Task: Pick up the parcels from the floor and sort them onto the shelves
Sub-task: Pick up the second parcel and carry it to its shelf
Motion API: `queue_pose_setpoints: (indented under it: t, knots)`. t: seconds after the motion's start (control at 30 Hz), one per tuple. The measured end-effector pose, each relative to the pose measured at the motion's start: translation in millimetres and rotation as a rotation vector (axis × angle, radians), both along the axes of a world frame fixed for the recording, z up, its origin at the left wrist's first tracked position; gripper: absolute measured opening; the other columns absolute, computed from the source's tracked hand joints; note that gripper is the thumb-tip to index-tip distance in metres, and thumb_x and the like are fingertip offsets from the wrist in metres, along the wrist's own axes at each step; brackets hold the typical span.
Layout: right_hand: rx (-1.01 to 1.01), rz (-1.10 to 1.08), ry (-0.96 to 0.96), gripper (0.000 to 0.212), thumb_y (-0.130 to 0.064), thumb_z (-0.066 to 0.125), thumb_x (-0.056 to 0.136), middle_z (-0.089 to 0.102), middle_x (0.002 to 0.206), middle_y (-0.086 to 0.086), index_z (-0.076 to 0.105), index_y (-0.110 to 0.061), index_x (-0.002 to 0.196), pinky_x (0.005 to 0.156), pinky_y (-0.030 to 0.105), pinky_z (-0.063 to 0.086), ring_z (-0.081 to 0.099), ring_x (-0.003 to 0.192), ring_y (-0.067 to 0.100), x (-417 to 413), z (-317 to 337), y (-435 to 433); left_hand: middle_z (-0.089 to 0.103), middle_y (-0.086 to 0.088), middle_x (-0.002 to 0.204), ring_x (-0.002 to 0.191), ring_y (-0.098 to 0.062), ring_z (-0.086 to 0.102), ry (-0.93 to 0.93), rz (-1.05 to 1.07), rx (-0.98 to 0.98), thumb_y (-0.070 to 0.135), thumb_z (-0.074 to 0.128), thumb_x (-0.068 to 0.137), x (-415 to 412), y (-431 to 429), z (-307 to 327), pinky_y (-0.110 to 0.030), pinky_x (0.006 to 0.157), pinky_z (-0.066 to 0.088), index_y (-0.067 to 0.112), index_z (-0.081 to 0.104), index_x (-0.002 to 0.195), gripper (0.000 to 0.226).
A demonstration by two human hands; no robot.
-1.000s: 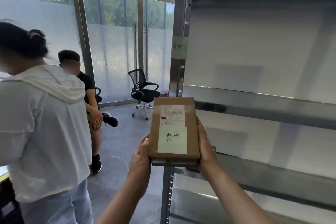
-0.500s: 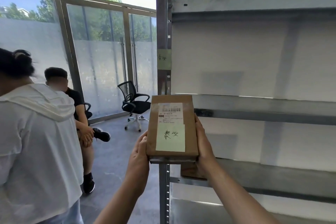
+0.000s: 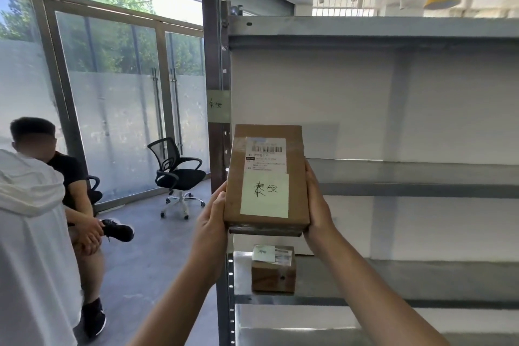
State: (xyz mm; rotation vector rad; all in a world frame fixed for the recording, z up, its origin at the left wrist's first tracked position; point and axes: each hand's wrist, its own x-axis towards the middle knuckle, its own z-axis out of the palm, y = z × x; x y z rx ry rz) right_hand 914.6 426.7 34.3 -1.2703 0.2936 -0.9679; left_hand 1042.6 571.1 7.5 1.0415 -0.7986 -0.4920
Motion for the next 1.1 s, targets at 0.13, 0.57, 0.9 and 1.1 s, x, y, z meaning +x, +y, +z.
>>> queue_pose_setpoints:
  t: [0.13,0.57,0.9,1.1]
  knots:
    - [-0.002,-0.009,0.000,0.037,-0.052,0.039,0.103,0.081,0.098,-0.005,0.065,-0.033,0.122,0.060,0.019,0.059,0.078,0.087,0.011,-6.0,16.1,-19.8,0.075,-0.008,0.121,0.116,-0.026,0.069,0.038,0.008,0.008,0.027,0.036,0.110,-2.5,-22.6,14.9,-0.048,0.104,0.052,0.033,0.065,0.129,0.035]
    - [0.021,-0.020,0.018,0.032,-0.052,0.048,0.101,0.081,0.103,0.001,0.076,-0.036,0.105,0.086,0.040,0.063,0.077,0.098,0.021,17.0,80.2,-81.7,0.078,0.000,0.117,0.117,-0.024,0.070,0.005,0.018,0.041,0.043,0.039,0.108,24.6,-94.4,62.7,-0.058,0.107,0.048,0.030,0.068,0.131,0.039]
    - [0.082,-0.051,0.149,0.042,-0.054,0.046,0.102,0.081,0.105,0.000,0.080,-0.030,0.104,0.106,0.044,0.050,0.071,0.112,0.025,41.8,88.5,-129.4,0.062,0.005,0.141,0.142,-0.026,0.044,0.060,0.126,0.305,0.073,0.028,0.097,46.2,-138.8,80.8,-0.052,0.119,0.024,0.040,0.060,0.137,0.060]
    - [0.087,-0.069,0.230,0.045,-0.051,0.040,0.105,0.067,0.133,0.006,0.070,-0.025,0.126,0.109,0.040,0.046,0.060,0.121,0.021,45.7,81.9,-153.7,0.042,-0.001,0.162,0.153,-0.026,0.030,0.043,0.104,0.379,0.096,0.019,0.061,53.5,-156.6,85.5,-0.052,0.124,0.012,0.035,0.040,0.155,0.114]
